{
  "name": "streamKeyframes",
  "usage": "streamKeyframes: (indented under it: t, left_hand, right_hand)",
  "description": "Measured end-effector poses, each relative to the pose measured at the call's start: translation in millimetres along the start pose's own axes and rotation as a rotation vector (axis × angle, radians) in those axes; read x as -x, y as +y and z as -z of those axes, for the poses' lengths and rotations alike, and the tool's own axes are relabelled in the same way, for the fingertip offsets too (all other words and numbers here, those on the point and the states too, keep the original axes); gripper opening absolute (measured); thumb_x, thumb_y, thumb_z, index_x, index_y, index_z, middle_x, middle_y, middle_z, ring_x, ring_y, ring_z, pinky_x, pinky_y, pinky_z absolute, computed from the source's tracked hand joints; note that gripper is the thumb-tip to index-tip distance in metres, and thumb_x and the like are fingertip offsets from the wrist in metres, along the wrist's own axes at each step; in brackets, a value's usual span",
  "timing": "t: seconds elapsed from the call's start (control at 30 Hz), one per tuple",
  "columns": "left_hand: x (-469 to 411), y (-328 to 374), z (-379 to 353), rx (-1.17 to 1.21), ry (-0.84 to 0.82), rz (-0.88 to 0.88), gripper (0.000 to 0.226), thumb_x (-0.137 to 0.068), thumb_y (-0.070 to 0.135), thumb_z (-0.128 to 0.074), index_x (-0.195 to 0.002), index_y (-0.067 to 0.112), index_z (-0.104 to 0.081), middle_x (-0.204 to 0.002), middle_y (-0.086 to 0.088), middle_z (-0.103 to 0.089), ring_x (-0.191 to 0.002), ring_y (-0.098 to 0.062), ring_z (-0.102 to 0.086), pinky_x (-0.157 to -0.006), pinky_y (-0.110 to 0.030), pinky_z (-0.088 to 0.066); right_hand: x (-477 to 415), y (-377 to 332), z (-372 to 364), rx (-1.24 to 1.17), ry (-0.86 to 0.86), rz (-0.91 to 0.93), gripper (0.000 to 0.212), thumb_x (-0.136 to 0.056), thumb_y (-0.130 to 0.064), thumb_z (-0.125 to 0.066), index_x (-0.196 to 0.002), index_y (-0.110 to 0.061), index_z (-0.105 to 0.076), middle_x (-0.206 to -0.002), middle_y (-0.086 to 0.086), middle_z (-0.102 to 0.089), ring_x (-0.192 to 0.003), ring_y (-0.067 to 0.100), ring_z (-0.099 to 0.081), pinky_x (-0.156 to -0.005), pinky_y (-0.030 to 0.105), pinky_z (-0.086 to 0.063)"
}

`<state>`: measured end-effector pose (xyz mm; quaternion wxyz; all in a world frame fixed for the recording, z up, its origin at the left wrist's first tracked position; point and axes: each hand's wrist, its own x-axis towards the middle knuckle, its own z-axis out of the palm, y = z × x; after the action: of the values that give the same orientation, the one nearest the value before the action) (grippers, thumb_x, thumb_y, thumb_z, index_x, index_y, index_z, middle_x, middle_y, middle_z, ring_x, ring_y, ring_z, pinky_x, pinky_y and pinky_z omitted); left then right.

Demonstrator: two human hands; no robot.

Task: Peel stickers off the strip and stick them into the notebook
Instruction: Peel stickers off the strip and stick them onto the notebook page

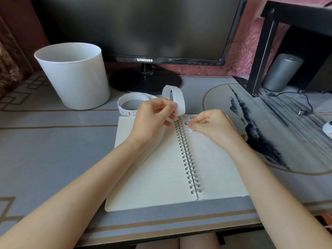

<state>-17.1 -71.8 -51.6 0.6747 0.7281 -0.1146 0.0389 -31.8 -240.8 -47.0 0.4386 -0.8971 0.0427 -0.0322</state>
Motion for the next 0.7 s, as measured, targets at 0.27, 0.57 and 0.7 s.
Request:
streamKeyframes:
  t: [0.27,0.57,0.7]
  left_hand:
    - [-0.3,-0.4,0.4,-0.009,-0.006,-0.006,0.020,-0.094,0.010,-0.056,-0.076,0.006,-0.065,-0.081,-0.012,-0.067,-0.070,-0.012,-0.065,-0.057,-0.023,-0.053]
    - [0.5,0.5,0.0,-0.004,0.003,0.001,0.019,-0.094,0.009,-0.056,-0.079,0.003,-0.066,-0.085,-0.019,-0.068,-0.070,-0.013,-0.065,-0.057,-0.023,-0.053]
    - [0.4,1.2,0.0,0.002,0.005,0.006,0.019,-0.094,0.009,-0.056,-0.078,0.002,-0.065,-0.079,-0.012,-0.066,-0.068,-0.012,-0.065,-0.056,-0.022,-0.053]
  right_hand:
    - [2.5,0.7,-2.0,0.044,0.024,0.026,0.010,-0.079,-0.018,-0.073,-0.072,-0.021,-0.066,-0.062,-0.012,-0.059,-0.051,-0.004,-0.051,-0.045,0.006,-0.034]
    - [-2.2,6.1,-4.0,0.010,0.033,0.026,0.019,-0.076,-0.019,-0.077,-0.088,-0.017,-0.062,-0.071,-0.008,-0.058,-0.063,0.003,-0.052,-0.058,0.019,-0.038]
    - [-5.5,9.6,-2.1,0.026,0.020,0.026,0.015,-0.082,-0.013,-0.070,-0.095,-0.013,-0.062,-0.071,-0.009,-0.056,-0.062,0.003,-0.050,-0.059,0.019,-0.038]
